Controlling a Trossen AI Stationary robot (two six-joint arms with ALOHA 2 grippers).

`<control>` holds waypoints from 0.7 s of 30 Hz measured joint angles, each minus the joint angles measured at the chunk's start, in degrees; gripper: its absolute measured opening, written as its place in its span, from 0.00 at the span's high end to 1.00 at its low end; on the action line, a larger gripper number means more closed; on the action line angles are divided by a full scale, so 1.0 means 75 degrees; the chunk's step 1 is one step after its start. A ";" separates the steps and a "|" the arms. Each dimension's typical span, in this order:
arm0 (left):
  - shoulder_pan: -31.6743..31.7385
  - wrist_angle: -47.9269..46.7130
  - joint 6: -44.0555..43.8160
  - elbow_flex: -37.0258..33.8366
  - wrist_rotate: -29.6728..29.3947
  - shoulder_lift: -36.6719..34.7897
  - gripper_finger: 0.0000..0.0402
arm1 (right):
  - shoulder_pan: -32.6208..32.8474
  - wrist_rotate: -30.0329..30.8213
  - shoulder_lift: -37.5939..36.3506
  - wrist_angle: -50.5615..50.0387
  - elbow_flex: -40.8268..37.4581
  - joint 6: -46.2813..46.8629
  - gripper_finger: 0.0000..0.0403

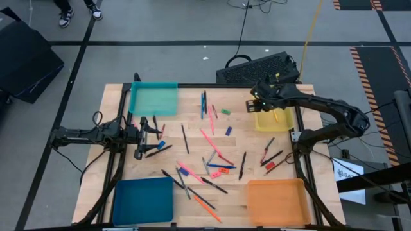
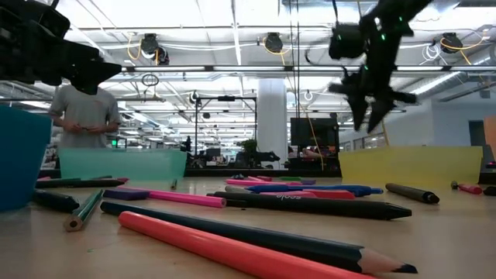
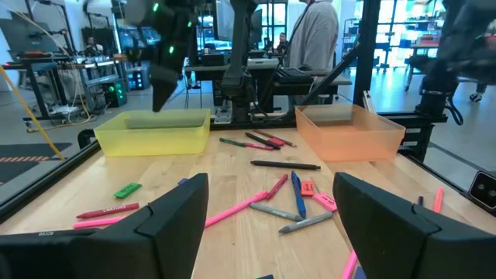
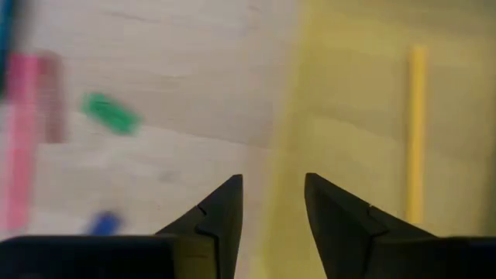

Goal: Sort crayons/erasers/pens/pencils in bins
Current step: Put the pink pencil into the yellow bin

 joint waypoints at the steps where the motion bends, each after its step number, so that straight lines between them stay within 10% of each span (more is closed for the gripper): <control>1: 0.0002 -0.0002 0.0000 0.0000 -0.0001 -0.0001 0.31 | 0.0246 0.0102 0.0047 -0.0032 0.0184 0.0175 0.67; 21: 0.0002 0.0001 0.0001 0.0000 0.0000 0.0000 0.31 | 0.3284 0.0294 0.4944 -0.0046 0.5188 0.1127 0.67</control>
